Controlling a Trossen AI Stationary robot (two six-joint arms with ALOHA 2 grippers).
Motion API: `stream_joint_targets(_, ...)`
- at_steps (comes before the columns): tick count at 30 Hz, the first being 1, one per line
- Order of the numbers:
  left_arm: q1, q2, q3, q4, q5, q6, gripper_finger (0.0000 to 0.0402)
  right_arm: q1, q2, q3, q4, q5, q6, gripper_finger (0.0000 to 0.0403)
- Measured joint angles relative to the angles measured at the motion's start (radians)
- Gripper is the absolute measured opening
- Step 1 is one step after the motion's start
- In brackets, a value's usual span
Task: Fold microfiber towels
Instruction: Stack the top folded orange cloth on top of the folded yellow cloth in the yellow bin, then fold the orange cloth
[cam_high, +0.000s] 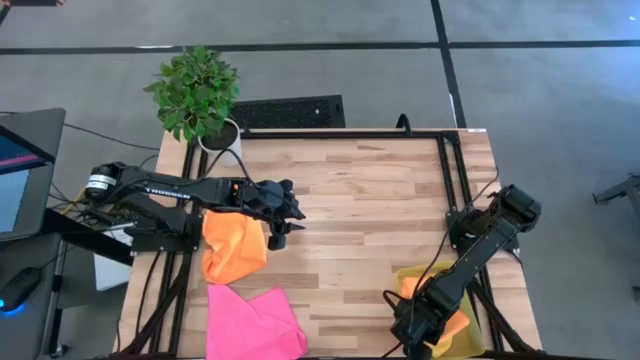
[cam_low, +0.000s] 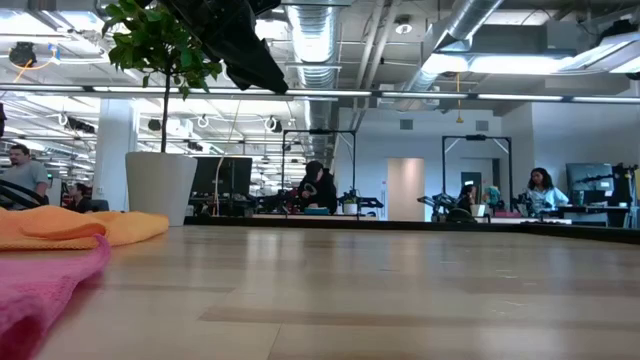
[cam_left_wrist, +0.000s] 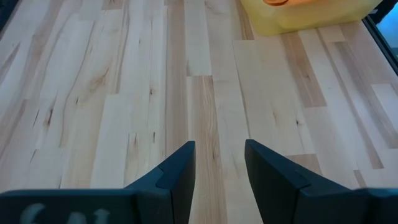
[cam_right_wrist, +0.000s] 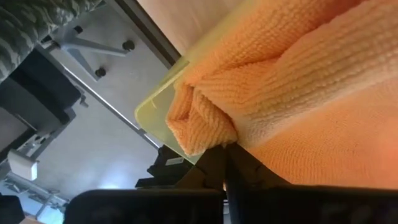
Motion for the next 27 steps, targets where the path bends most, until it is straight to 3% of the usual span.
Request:
stream_joint_targets(10,0.000,0.000,0.000,0.000,0.000,-0.001,0.0131,-0.034,0.000,0.000,-0.006,-0.026,-0.001,0.0100)
stream_joint_targets(15,0.000,0.000,0.000,-0.001,0.000,-0.001,0.0131,-0.036,0.000,0.000,-0.054,-0.028,0.016,0.0163)
stream_joint_targets(18,0.000,0.000,0.000,-0.020,0.000,-0.004,0.0131,-0.044,0.000,0.000,-0.071,-0.087,-0.015,0.0203)
stream_joint_targets(22,0.000,-0.002,0.000,-0.082,-0.027,-0.074,0.0131,-0.071,-0.020,0.000,-0.074,-0.182,-0.003,0.0237)
stream_joint_targets(27,0.000,-0.018,0.000,-0.289,-0.076,-0.253,0.0131,-0.106,-0.087,0.000,-0.073,-0.158,-0.025,0.0245)
